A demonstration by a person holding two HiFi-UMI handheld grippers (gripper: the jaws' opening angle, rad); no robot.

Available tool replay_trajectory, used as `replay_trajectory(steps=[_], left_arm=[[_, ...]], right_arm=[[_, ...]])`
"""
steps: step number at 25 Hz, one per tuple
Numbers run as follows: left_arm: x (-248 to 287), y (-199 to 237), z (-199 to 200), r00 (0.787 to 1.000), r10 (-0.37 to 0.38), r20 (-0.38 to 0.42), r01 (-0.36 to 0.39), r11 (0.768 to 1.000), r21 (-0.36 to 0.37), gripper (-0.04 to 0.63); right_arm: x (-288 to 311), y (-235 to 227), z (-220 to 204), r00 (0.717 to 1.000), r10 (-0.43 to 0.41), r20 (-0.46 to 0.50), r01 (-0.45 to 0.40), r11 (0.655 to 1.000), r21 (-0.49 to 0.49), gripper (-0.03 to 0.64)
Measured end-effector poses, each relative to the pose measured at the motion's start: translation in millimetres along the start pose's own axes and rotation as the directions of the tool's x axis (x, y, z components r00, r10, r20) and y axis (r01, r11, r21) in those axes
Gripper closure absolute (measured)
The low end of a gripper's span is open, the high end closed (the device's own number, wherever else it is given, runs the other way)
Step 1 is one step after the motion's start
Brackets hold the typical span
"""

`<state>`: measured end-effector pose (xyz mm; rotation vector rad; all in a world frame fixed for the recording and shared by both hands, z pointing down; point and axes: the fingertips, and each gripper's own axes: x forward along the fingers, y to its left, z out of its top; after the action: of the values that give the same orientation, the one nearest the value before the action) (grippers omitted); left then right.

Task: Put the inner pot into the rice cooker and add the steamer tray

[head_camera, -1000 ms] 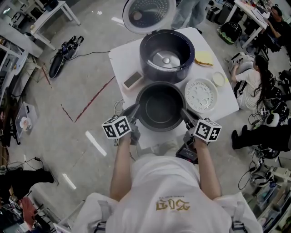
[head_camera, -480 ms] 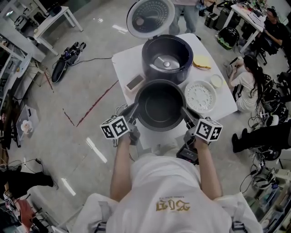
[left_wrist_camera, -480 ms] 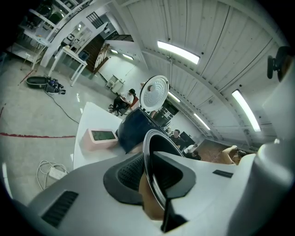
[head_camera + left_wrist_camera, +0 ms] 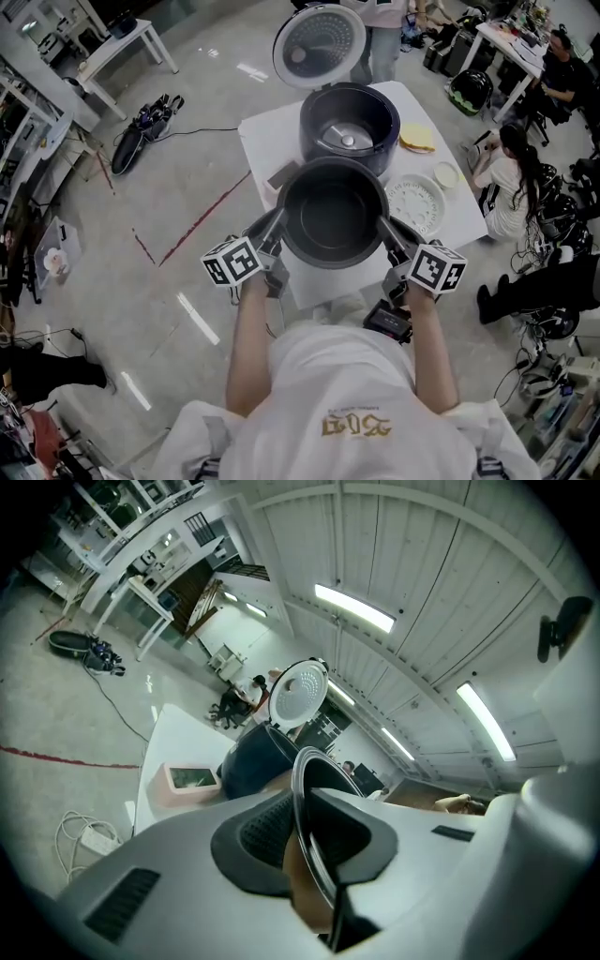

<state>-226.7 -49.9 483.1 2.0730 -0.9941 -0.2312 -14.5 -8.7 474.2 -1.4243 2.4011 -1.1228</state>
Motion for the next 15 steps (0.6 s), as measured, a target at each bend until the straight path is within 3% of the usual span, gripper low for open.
replay_trajectory(steps=[15], left_arm=[[-8, -36, 35, 0.993, -0.086, 0.076, 0.086, 0.996, 0.000, 0.532]], right_arm=[[-12, 34, 43, 0.996, 0.051, 0.075, -0.048, 0.998, -0.037, 0.552]])
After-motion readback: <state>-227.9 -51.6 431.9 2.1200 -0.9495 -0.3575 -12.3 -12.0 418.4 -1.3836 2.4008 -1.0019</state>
